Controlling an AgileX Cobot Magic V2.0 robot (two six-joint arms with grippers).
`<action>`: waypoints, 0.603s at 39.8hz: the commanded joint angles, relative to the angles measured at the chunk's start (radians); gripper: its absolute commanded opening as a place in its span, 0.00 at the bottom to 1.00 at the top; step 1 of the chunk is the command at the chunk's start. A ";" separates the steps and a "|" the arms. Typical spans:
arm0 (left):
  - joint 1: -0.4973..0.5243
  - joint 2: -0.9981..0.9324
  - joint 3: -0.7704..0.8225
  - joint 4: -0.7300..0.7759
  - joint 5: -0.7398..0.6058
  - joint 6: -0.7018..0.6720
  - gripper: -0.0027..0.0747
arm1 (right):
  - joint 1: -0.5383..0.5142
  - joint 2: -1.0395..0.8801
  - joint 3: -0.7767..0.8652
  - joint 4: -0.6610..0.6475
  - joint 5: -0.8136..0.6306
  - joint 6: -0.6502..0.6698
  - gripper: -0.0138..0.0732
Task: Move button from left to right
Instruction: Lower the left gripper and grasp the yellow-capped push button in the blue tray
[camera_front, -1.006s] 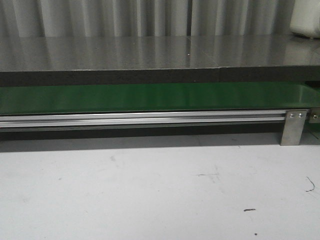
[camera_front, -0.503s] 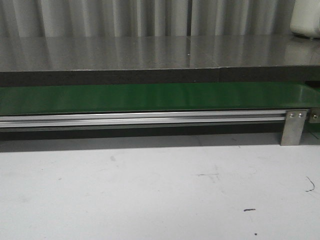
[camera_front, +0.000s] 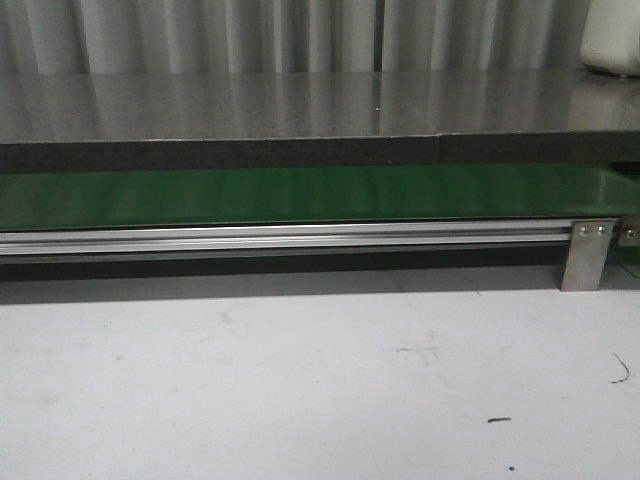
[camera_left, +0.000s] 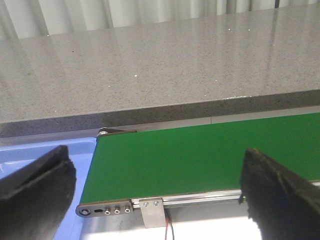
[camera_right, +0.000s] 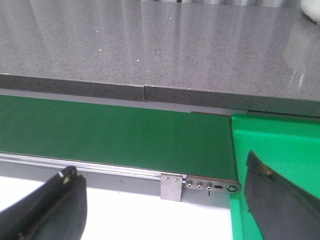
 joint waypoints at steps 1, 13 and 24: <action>0.012 0.066 -0.069 -0.011 -0.068 -0.013 0.80 | -0.007 0.009 -0.035 0.003 -0.080 -0.005 0.91; 0.214 0.396 -0.334 -0.032 0.020 -0.046 0.79 | -0.007 0.009 -0.035 0.003 -0.080 -0.005 0.91; 0.378 0.655 -0.569 0.025 0.070 -0.010 0.79 | -0.007 0.009 -0.035 0.003 -0.079 -0.005 0.91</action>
